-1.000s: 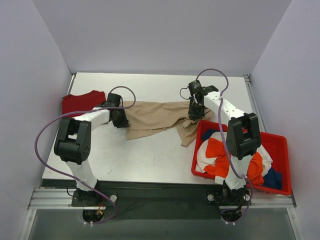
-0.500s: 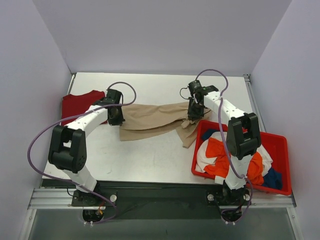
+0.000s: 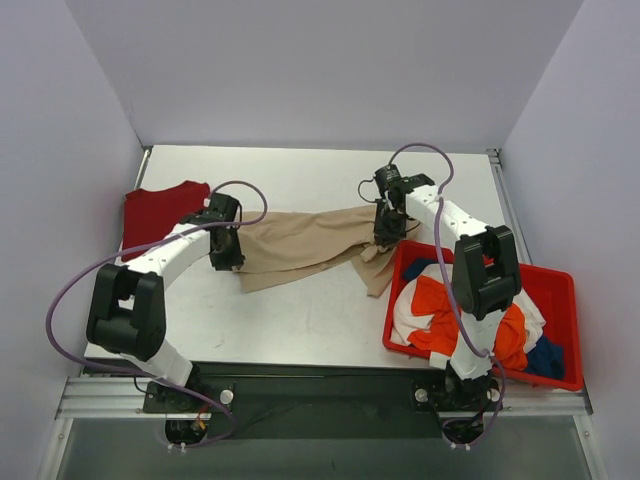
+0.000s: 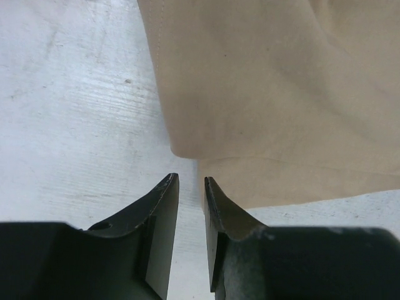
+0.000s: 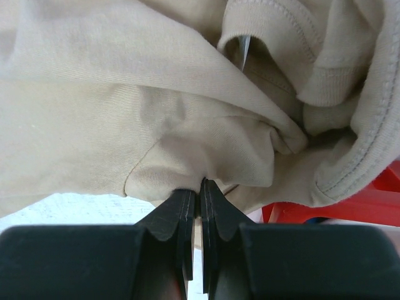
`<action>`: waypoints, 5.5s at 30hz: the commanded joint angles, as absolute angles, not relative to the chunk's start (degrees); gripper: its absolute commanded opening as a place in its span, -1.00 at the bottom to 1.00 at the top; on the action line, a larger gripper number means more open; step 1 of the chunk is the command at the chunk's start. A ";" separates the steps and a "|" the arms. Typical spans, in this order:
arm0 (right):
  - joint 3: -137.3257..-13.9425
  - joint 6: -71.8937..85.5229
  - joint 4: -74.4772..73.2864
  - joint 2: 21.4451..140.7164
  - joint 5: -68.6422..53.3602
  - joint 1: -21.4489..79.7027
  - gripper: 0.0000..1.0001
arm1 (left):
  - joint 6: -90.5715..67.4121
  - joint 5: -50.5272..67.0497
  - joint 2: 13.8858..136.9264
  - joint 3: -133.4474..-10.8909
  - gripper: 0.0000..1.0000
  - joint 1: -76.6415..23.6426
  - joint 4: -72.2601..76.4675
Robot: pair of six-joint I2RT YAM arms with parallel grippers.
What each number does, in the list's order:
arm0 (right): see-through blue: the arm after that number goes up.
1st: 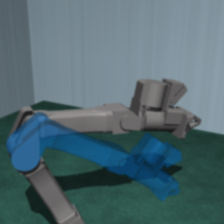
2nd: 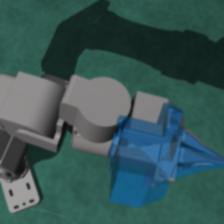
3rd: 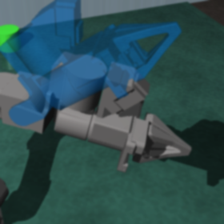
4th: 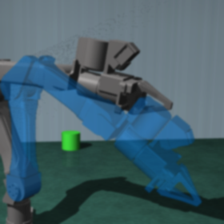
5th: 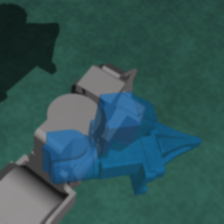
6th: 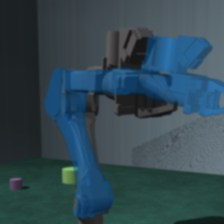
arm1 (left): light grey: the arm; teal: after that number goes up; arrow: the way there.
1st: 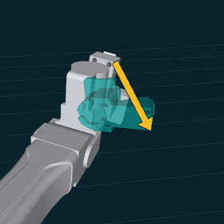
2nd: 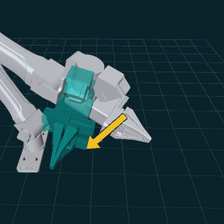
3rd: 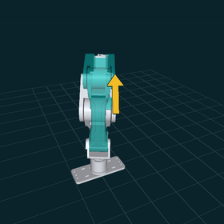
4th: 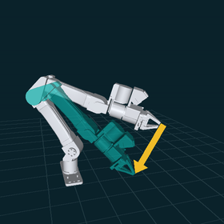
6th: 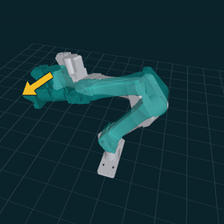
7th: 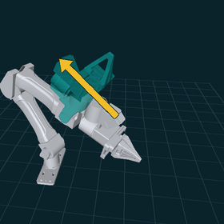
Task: Fold and stack the t-shirts
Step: Flatten out the tshirt
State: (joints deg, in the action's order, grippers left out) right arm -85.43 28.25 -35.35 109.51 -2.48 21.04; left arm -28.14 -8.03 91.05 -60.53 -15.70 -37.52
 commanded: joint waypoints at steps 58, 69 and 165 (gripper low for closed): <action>-81.48 28.65 -38.67 106.79 -0.35 19.42 -1.00 | -18.18 -8.09 85.35 -60.74 0.03 -17.86 -45.09; -80.24 28.30 -38.67 105.82 -0.97 19.42 -1.00 | -24.96 -1.67 88.58 -54.14 -0.01 -7.82 -31.91; -103.70 20.39 -58.98 97.73 -6.23 44.55 -0.39 | -16.61 6.42 77.34 -61.43 -1.00 16.61 -41.22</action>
